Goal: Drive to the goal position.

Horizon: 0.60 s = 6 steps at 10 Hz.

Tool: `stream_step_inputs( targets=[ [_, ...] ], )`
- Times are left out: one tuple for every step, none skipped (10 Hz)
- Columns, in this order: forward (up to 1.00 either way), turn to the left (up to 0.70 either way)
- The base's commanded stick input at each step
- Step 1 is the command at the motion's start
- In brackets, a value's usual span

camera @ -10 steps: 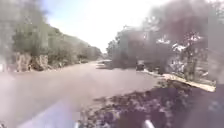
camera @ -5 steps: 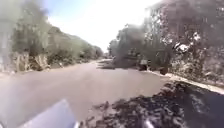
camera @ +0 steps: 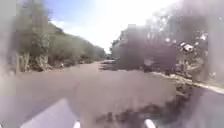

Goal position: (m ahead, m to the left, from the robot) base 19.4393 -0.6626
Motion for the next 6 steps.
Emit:
stream_step_inputs(
  targets=[
    [0.50, 0.00],
    [0.50, 0.00],
    [0.50, 0.00],
    [0.50, 0.00],
    [0.50, 0.00],
    [0.50, 0.00]
  ],
)
